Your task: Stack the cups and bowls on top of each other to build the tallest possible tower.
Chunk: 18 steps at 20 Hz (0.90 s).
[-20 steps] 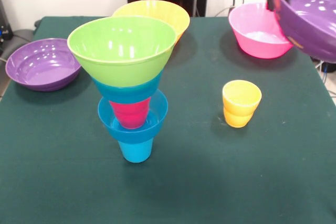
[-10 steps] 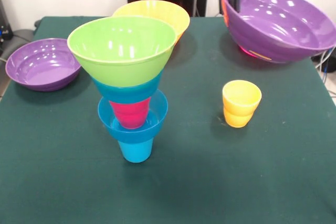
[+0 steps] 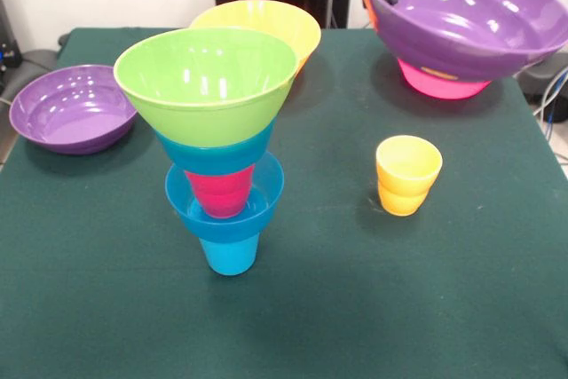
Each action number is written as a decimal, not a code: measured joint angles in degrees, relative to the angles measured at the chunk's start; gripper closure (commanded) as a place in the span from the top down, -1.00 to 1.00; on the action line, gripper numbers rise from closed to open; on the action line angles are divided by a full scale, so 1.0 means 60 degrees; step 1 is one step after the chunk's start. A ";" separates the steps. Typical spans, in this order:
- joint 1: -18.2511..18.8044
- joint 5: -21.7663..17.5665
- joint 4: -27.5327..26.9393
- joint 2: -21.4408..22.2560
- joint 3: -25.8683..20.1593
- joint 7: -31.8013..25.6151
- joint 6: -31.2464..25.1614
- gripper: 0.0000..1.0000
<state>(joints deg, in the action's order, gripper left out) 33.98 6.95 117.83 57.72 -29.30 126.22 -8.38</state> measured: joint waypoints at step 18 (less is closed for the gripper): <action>0.1289 0.0296 0.0707 0.1095 -0.2454 0.0000 -0.0004 -1.00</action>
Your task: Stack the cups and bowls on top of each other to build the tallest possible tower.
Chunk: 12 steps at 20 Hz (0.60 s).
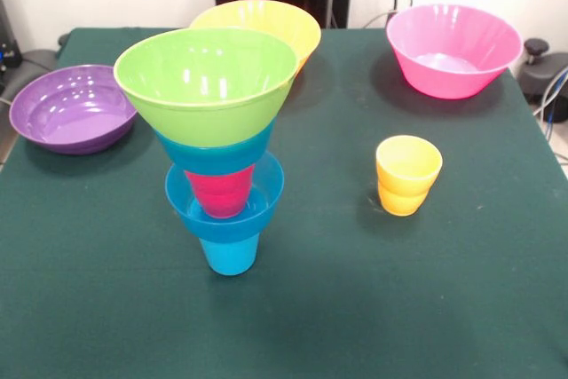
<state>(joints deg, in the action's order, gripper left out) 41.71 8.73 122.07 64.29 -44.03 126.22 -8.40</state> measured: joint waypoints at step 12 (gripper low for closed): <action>0.0972 0.0000 0.0219 0.0026 -0.0976 0.0000 0.0002 -1.00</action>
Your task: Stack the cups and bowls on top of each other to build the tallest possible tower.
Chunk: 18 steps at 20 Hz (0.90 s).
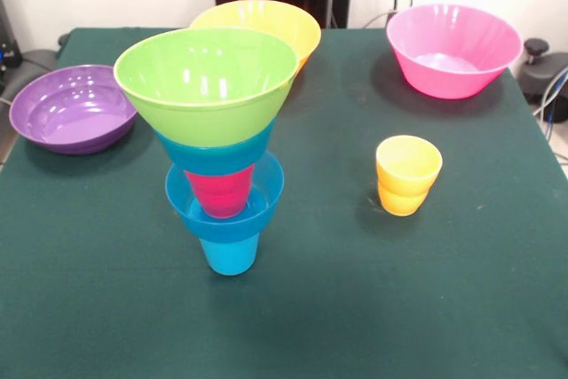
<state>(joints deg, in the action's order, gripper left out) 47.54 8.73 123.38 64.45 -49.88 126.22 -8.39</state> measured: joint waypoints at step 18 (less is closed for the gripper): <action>0.1323 -0.0030 0.0178 -0.0043 -0.0858 0.0000 -0.0002 -1.00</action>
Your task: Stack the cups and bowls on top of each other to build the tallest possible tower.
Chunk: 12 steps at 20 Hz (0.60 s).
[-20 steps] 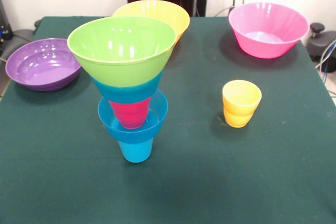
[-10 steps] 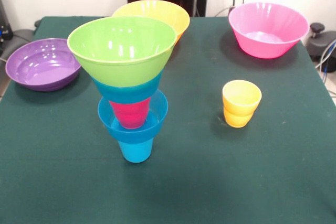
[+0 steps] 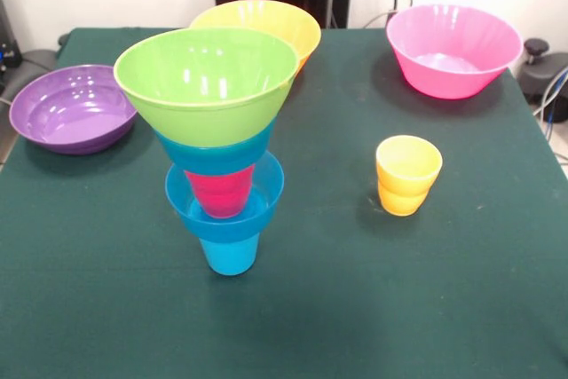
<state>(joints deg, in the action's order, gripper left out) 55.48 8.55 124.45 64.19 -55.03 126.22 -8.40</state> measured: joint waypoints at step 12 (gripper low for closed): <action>0.0449 -0.0160 0.0116 -0.0319 -0.0149 0.0000 0.0002 -1.00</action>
<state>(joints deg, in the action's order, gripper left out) 58.18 7.59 125.14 62.27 -55.93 126.22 -8.39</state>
